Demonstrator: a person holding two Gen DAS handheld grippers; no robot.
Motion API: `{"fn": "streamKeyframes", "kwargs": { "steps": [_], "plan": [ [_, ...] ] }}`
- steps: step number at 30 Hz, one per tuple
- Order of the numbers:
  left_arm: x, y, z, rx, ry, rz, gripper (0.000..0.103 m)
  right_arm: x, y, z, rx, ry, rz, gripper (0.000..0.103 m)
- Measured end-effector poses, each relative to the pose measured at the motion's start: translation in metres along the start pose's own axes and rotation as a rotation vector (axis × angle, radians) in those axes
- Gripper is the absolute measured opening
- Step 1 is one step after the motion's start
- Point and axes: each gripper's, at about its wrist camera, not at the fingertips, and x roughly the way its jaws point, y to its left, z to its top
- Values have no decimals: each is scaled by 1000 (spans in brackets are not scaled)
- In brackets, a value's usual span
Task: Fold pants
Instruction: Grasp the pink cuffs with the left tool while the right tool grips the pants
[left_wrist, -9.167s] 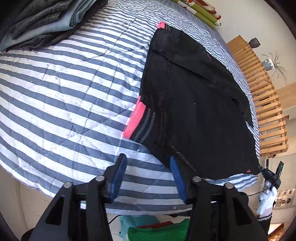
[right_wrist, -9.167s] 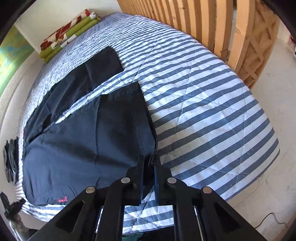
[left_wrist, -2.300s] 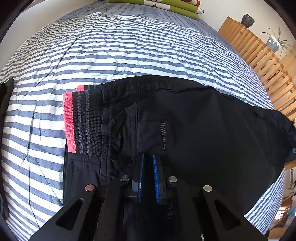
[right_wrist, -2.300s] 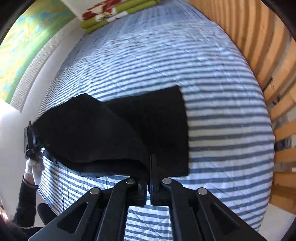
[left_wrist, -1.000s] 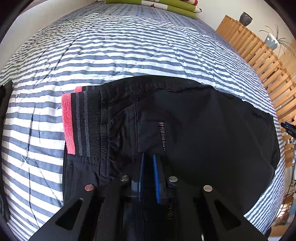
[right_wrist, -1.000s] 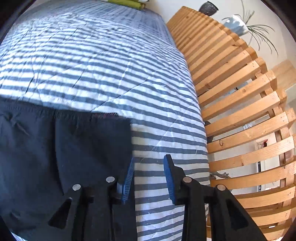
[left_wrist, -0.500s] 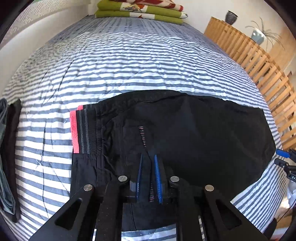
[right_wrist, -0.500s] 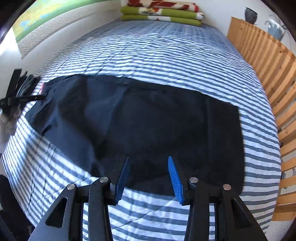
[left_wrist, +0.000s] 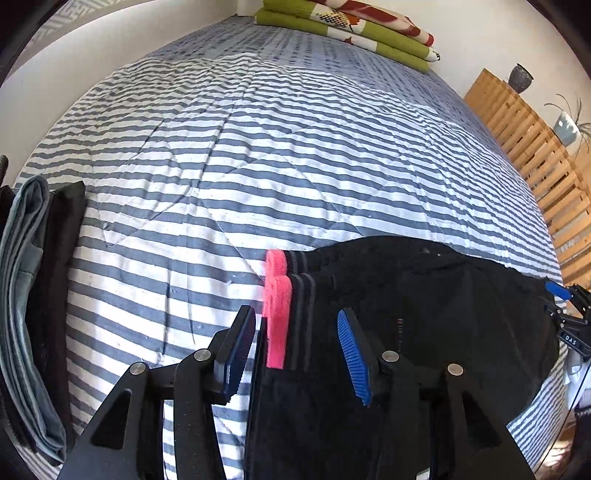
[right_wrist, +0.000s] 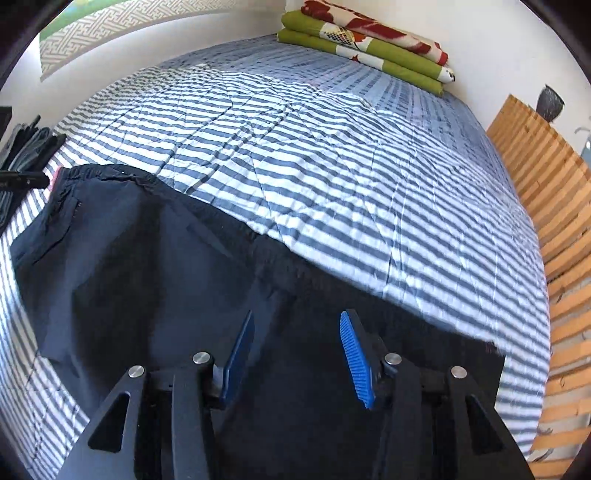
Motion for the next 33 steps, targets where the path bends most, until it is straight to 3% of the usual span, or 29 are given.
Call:
{"fn": "streamKeyframes", "kwargs": {
  "steps": [4, 9, 11, 13, 15, 16, 17, 21, 25, 30, 33],
  "plan": [
    [19, 3, 2, -5, 18, -41, 50, 27, 7, 21, -37, 34, 64, 44],
    [31, 0, 4, -1, -11, -30, 47, 49, 15, 25, -106, 67, 86, 44],
    [33, 0, 2, 8, -22, -22, 43, 54, 18, 25, -124, 73, 77, 44],
    [30, -2, 1, 27, -41, 9, 28, 57, 19, 26, -125, 79, 85, 43],
    [25, -1, 1, 27, -54, 29, 17, 56, 20, 26, -129, 77, 105, 25],
    [23, -1, 1, 24, -58, 31, 15, 57, 21, 27, -133, 86, 104, 3],
    [21, 0, 1, 18, -61, 27, 14, 57, 24, 27, -140, 93, 101, 1],
    [11, 1, 1, 22, -86, 28, 10, 50, 32, 29, -179, 57, 28, 0],
    [7, 2, 8, 12, -96, 26, 9, 39, 19, 42, -110, -11, -4, 0],
    [28, 3, 20, -25, -68, 78, 10, 59, 17, 60, -92, -8, -57, 0],
    [27, 3, 22, -35, -52, 69, 13, 80, 23, 61, -110, 48, -89, 1]
  ]
}}
